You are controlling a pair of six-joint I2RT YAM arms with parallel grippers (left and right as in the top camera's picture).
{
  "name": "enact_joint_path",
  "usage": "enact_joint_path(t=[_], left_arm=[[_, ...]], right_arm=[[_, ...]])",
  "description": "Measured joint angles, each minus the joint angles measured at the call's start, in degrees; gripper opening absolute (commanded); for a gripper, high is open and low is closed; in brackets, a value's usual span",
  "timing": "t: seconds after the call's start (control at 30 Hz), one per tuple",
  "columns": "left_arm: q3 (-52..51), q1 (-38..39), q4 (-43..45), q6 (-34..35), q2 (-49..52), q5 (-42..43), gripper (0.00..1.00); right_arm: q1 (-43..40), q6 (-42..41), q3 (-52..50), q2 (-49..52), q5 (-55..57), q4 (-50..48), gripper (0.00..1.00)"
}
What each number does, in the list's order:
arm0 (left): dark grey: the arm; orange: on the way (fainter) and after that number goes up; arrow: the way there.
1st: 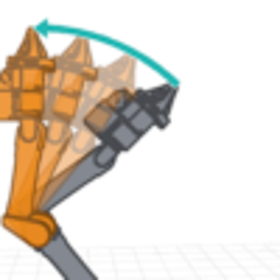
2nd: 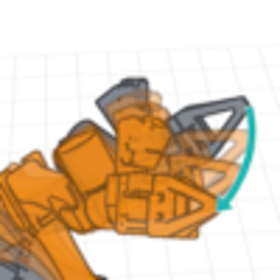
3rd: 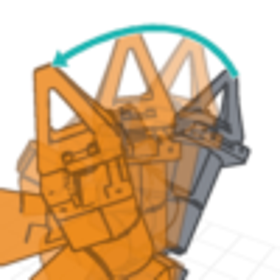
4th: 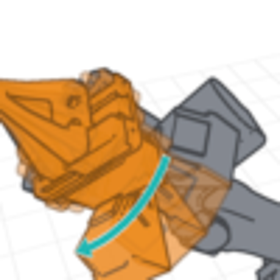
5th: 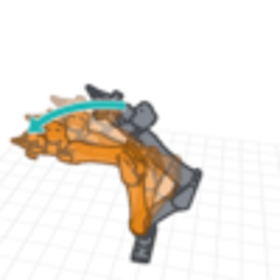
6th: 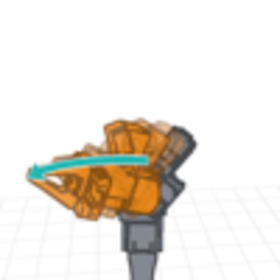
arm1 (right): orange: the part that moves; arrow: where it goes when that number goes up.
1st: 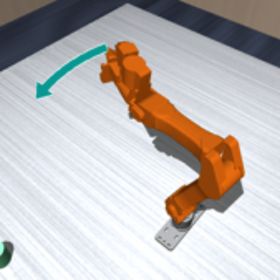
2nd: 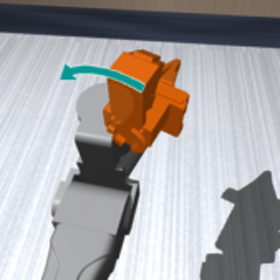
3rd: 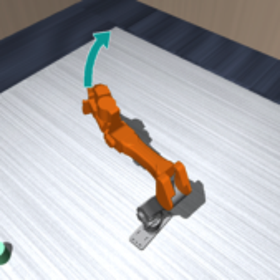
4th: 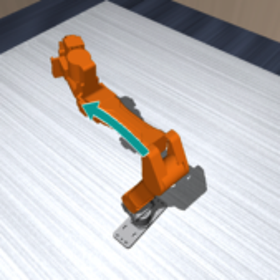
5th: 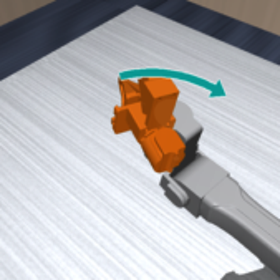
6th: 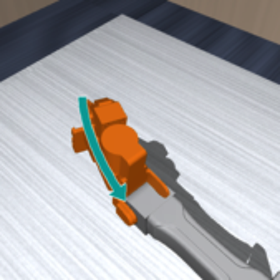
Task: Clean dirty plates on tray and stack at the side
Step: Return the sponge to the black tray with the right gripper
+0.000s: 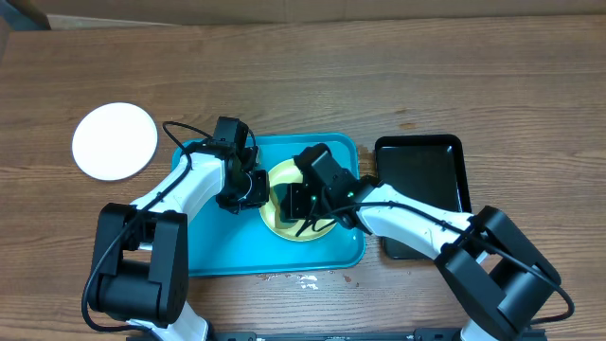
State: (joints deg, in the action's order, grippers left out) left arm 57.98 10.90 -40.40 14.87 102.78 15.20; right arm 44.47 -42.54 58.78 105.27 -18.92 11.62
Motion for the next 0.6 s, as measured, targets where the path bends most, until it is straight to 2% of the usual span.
enact_joint_path(t=[0.3, 0.6], left_arm=[[0.02, 0.00, 0.00, 0.00, -0.02, 0.00, 0.04], [0.02, 0.00, 0.00, 0.00, 0.00, -0.02, 0.04]], right_arm=[[0.68, -4.87, -6.80, -0.02, -0.72, -9.09, 0.04], [0.11, -2.60, -7.48, -0.76, 1.01, -6.47, 0.04]])
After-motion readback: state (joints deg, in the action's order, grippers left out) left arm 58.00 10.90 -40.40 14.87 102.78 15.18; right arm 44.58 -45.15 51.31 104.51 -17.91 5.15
